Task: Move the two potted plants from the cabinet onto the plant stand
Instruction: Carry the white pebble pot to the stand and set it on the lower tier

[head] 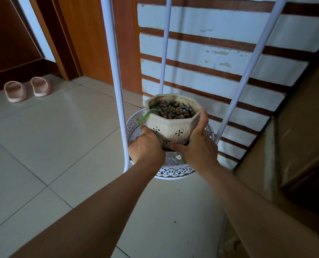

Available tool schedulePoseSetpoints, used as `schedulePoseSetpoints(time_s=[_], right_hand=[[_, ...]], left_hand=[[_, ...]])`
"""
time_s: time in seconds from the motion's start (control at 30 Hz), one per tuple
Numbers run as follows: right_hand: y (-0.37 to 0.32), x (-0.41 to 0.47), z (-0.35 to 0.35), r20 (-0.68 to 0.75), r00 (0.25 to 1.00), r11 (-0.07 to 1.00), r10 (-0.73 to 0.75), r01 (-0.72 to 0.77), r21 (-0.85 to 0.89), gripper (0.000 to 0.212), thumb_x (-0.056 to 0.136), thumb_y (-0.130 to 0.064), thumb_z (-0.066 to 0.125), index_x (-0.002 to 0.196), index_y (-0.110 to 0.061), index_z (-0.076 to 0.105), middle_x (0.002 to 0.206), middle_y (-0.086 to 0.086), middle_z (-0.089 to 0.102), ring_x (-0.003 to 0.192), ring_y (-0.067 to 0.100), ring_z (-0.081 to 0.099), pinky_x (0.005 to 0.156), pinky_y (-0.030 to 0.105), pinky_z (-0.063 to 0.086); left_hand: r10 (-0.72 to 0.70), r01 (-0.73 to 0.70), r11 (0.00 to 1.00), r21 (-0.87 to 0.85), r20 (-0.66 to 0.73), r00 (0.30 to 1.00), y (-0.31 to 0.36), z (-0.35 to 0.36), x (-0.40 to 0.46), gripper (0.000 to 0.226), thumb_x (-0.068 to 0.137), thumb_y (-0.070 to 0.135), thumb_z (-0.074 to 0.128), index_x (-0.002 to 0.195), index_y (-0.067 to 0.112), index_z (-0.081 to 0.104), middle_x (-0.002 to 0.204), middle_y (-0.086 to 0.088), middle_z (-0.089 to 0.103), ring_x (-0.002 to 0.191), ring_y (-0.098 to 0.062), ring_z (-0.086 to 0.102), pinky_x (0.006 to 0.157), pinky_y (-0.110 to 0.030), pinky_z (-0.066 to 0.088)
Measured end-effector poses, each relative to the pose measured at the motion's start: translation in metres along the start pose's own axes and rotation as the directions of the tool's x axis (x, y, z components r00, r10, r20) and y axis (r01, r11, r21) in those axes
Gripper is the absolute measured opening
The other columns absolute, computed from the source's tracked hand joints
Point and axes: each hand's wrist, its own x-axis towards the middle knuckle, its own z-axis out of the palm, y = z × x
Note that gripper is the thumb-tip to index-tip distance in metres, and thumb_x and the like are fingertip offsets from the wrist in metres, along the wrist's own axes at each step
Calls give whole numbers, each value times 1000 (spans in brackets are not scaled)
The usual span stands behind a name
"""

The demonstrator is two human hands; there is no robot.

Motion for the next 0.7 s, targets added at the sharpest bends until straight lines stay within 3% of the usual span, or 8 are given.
schedulePoseSetpoints(time_s=[0.1,0.27,0.37,0.53,0.7], right_hand=[[-1,-1,-1,-12,1000,1000,-13,13,6,125,62,-40,85,147,-17,-4,142,9,48,120,29,56,83,38,51],[0,-5,1,-30,999,999,-17,18,43,122,61,-40,85,147,-16,0,137,8,54,117,27,59,78,30,48],[0,-6,1,-42,999,998,-22,24,57,123,60,-41,85,147,-16,2,138,10,53,118,29,58,79,32,49],[-2,-10,-2,-20,1000,997,-17,18,77,122,65,-31,83,149,-17,-4,151,12,34,131,30,44,99,41,43],[0,6,-13,105,994,976,30,-52,210,127,66,-19,84,149,-22,-12,150,14,33,134,29,39,104,33,36]], left_hand=[[-17,17,1000,-7,4,1000,0,-1,-3,60,82,17,58,133,-1,31,106,-14,69,100,-33,64,89,-37,44],[-28,27,1000,12,37,999,1,-1,-6,71,83,23,60,138,-4,24,109,-16,68,110,-32,60,112,-41,32],[-34,34,999,-4,39,999,2,0,-9,73,83,25,58,138,-5,21,111,-15,68,111,-30,59,115,-40,25],[-7,5,996,-87,-23,1000,4,3,-28,70,82,21,54,137,-4,18,108,-17,67,110,-31,58,116,-43,21],[-9,-1,993,-118,-83,996,16,12,-43,88,85,27,54,144,-4,-2,121,-16,62,119,-29,54,114,-42,20]])
